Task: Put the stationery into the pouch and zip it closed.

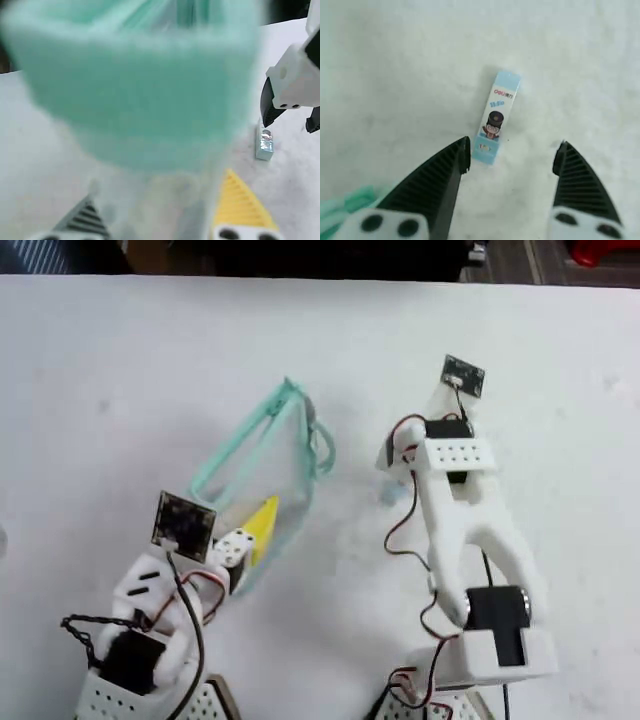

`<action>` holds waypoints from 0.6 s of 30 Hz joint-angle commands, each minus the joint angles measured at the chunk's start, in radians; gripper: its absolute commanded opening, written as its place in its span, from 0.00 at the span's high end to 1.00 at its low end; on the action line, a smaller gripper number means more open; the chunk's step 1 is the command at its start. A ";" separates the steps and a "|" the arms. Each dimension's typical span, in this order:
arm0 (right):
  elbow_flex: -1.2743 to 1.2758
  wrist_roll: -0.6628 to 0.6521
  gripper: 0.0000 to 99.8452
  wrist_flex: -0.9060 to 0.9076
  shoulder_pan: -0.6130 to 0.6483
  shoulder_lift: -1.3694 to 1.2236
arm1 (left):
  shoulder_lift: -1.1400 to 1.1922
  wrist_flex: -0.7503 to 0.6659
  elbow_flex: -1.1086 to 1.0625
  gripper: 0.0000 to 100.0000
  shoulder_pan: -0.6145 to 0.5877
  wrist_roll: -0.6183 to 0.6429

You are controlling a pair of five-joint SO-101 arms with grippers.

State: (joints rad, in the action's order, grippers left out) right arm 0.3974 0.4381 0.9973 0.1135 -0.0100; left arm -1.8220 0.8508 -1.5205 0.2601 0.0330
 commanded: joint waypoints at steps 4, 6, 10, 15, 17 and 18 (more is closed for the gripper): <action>-0.043 0.028 0.75 -0.105 0.031 -0.056 | -0.010 -0.023 0.009 0.80 0.001 -0.006; -0.044 0.025 0.75 -0.143 0.028 -0.071 | -0.010 -0.023 0.009 0.80 0.001 -0.006; -0.044 0.025 0.75 -0.199 0.028 -0.099 | -0.010 -0.023 0.009 0.80 0.001 -0.006; -0.044 0.023 0.79 -0.231 0.027 -0.137 | -0.010 -0.023 0.009 0.80 0.001 -0.006; -0.057 0.023 0.86 -0.229 0.027 -0.156 | -0.010 -0.023 0.009 0.80 0.001 -0.006; -0.072 0.023 0.88 -0.225 0.027 -0.170 | -0.010 -0.023 0.009 0.80 0.001 -0.006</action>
State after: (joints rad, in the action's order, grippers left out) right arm 0.3897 0.4595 0.7810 0.1335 -0.1726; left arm -1.8220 0.8508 -1.5205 0.2601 0.0330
